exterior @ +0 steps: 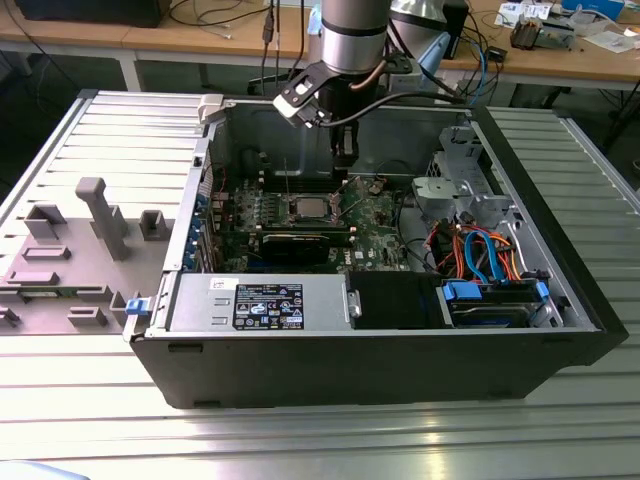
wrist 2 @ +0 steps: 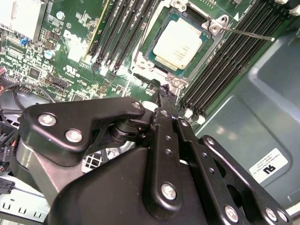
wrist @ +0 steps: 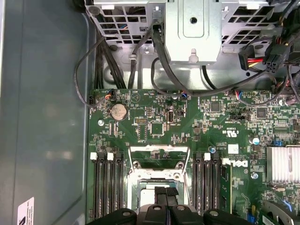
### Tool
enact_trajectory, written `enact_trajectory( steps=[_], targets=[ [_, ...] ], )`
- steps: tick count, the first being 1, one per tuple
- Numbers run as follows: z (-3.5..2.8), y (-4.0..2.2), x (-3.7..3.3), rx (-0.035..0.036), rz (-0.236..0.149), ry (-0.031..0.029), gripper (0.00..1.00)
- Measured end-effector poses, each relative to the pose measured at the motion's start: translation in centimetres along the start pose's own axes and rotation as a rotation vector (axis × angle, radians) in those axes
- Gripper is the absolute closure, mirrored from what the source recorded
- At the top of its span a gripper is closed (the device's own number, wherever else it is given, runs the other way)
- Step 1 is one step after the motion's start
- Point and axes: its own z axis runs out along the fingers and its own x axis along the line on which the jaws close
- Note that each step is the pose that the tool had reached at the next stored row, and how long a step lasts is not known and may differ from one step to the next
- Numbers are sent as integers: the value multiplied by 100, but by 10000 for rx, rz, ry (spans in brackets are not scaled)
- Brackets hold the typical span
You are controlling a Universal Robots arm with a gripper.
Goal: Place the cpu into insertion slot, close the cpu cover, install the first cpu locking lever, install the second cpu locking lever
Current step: 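Close the cpu cover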
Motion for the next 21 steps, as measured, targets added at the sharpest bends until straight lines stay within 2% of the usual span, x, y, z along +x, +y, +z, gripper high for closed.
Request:
enact_trajectory(
  steps=[7,21],
  targets=[
    [6,92,1,0,0,0,89],
    [7,114,1,0,-1,-1,89]
  ],
)
